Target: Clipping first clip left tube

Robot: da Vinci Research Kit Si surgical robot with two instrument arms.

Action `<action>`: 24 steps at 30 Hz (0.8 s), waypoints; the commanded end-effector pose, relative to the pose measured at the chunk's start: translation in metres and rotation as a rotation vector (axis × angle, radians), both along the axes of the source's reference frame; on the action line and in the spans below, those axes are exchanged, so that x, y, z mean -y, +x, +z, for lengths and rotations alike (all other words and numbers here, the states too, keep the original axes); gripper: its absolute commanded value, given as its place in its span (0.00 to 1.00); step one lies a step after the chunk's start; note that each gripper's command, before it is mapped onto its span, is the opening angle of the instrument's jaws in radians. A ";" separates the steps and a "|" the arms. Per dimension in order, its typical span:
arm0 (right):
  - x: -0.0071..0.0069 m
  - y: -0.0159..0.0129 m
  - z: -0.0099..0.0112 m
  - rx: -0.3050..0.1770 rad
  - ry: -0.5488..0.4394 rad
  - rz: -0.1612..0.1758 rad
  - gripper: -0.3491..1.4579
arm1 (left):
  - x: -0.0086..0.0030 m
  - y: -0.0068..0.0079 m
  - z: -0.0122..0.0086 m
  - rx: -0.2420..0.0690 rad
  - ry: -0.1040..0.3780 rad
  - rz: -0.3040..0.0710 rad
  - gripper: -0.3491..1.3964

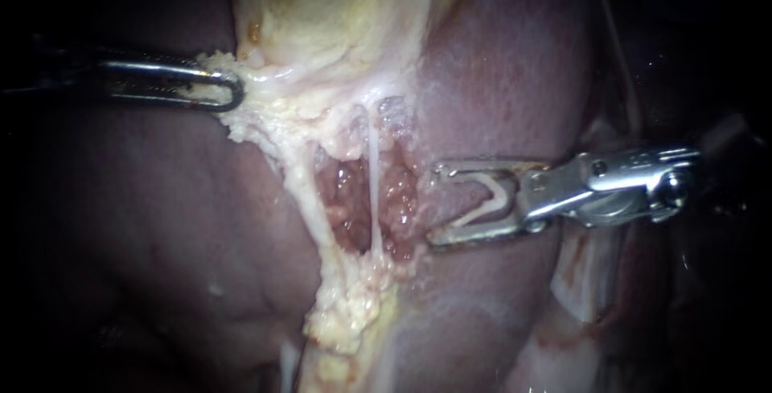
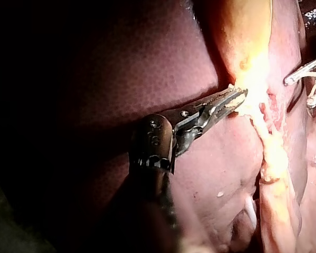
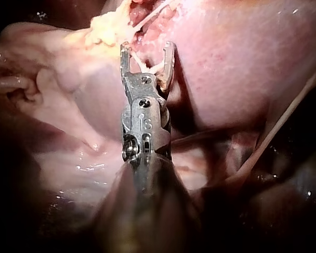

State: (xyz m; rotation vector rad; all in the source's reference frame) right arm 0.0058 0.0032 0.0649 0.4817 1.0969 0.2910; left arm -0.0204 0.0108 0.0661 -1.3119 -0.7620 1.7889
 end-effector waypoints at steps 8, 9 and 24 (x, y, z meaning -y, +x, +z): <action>0.0016 0.0029 -0.0021 -0.053 0.026 -0.007 0.47 | 0.0000 0.0000 0.0002 0.000 -0.001 0.000 0.00; 0.0018 0.0034 -0.0023 -0.067 0.039 -0.015 0.47 | 0.0000 0.0000 0.0002 0.000 -0.001 0.000 0.00; 0.0034 0.0078 -0.0020 -0.120 0.104 -0.052 0.47 | 0.0000 -0.0001 0.0002 -0.001 -0.001 -0.001 0.00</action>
